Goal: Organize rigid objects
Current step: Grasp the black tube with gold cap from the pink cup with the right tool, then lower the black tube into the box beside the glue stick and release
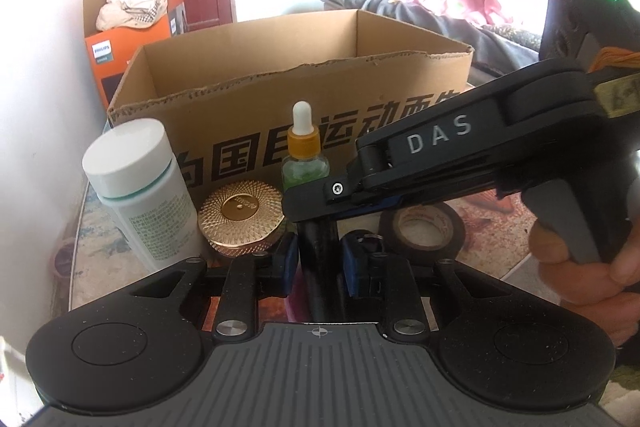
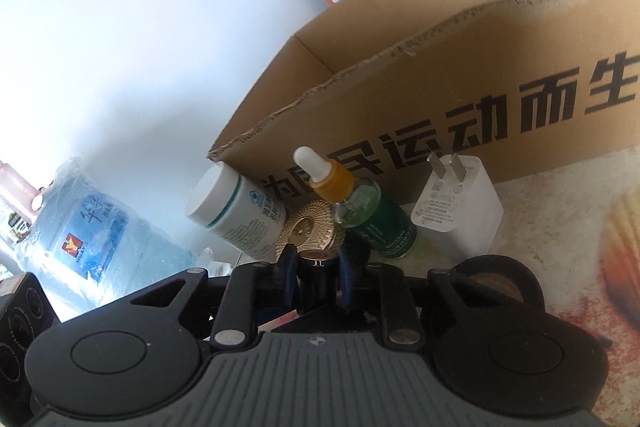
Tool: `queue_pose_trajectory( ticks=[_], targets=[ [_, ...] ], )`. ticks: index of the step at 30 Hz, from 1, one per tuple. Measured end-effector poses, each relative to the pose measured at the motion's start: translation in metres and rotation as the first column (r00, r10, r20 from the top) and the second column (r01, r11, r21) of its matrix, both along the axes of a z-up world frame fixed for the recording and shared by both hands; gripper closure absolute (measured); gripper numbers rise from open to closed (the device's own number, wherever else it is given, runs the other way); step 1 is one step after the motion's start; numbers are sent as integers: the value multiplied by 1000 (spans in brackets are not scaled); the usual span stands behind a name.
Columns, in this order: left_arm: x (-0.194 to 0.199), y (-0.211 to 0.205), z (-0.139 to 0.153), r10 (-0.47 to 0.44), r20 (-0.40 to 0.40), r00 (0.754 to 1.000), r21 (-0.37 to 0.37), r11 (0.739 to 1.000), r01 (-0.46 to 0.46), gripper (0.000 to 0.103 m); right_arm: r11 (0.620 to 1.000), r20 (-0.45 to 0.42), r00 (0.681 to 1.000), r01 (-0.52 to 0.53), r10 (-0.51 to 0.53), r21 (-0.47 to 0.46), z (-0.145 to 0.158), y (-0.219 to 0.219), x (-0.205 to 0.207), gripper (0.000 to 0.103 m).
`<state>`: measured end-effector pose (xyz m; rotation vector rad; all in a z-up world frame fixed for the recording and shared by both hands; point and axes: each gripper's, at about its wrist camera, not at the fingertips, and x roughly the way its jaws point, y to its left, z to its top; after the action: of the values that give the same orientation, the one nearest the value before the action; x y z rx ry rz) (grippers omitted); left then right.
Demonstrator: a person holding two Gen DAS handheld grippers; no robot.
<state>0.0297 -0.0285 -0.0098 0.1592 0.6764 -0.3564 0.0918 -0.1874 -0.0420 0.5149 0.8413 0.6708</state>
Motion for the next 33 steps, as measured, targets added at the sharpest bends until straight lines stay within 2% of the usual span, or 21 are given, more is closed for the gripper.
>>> queue_pose_trajectory(
  ticks=[6,11,17,23,25,27,30,33],
  targets=[
    [-9,-5,8,10,50,999,19,1000,-11,82,1000,58,998,-8,8,-8,17,-4,-12,79],
    [-16,-4,28,23,101,995,7,1000,-24,82,1000,105,994,-16,16,-1,42,-4,-17,79],
    [-11,6,76,46,188,981,-21,999,-43,82,998,223,973,-57,54,4,97,4,-10,79],
    [33,14,127,60,211,976,-55,997,-49,82,996,298,950,-93,90,-6,151,13,33,79],
    [57,15,134,64,185,981,-64,997,-53,82,995,275,957,-96,95,-10,157,17,58,79],
    [85,18,133,68,129,989,-70,996,-60,82,995,217,971,-95,97,-18,155,22,89,79],
    [129,18,118,71,-8,997,-73,995,-71,82,995,85,992,-90,93,-35,134,24,136,79],
    [169,15,94,68,-157,985,-56,995,-78,82,995,-74,994,-89,85,-45,101,22,179,79]
  ],
)
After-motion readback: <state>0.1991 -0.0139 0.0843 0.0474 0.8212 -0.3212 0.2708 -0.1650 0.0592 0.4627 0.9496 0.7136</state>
